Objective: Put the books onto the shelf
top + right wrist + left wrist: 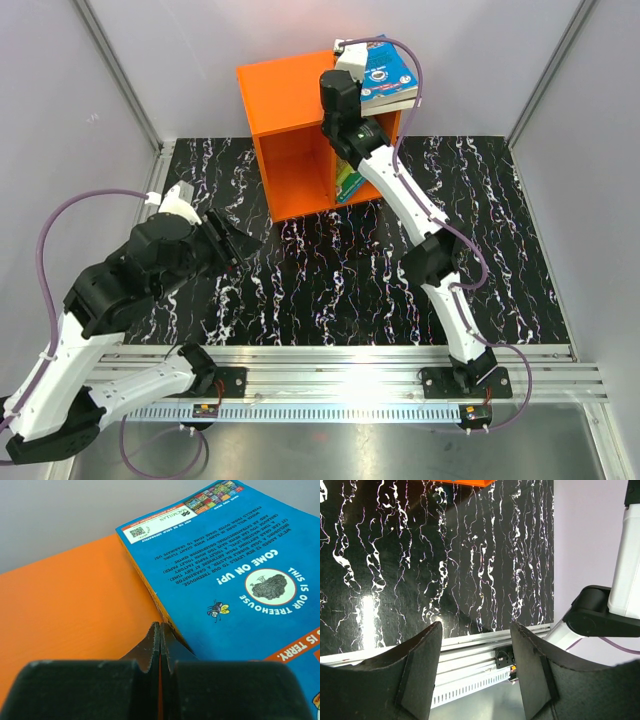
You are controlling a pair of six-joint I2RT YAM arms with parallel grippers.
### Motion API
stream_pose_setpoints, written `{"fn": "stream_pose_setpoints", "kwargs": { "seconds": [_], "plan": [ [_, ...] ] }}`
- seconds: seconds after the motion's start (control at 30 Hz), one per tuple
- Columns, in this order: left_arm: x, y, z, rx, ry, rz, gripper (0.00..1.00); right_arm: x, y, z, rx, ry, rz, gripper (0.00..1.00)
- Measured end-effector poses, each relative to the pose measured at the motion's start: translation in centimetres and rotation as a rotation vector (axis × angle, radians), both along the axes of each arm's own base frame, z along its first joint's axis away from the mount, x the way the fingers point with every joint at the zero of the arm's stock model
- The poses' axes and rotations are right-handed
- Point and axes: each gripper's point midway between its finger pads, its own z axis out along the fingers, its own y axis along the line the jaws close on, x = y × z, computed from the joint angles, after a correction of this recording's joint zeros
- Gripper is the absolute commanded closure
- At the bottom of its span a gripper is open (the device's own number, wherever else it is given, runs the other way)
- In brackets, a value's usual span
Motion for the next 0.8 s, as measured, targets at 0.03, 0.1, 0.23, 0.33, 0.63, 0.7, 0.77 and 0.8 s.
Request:
{"fn": "stream_pose_setpoints", "kwargs": {
  "seconds": [0.03,0.1,0.23,0.33,0.63,0.7,0.77,0.8],
  "plan": [
    [0.0,0.0,0.0,0.001,0.000,0.000,0.40,0.0,0.0,0.0,-0.001,0.001,0.000,1.00],
    [0.1,-0.1,-0.1,0.004,0.003,-0.001,0.40,0.0,0.1,-0.2,0.003,0.003,0.005,0.95],
    [0.2,-0.2,-0.1,0.007,0.001,-0.002,0.40,0.2,1.9,-0.7,0.029,0.004,0.098,0.53],
    [0.2,-0.2,-0.1,0.008,0.001,-0.003,0.40,-0.5,4.0,-0.3,0.049,0.001,0.230,0.22],
    [0.6,0.2,-0.1,0.029,-0.012,0.015,0.28,-11.5,16.0,4.2,0.084,-0.030,0.698,0.00],
    [0.8,0.4,0.0,0.036,-0.021,0.022,0.14,-15.2,17.1,4.9,0.095,-0.013,0.784,0.00],
    [0.9,0.7,0.2,0.045,-0.032,0.031,0.01,-18.2,15.8,4.5,0.094,0.034,0.826,0.00],
    [1.1,0.9,0.3,0.048,-0.039,0.041,0.01,-19.3,14.4,4.0,0.092,0.061,0.827,0.00]
  ]
}}
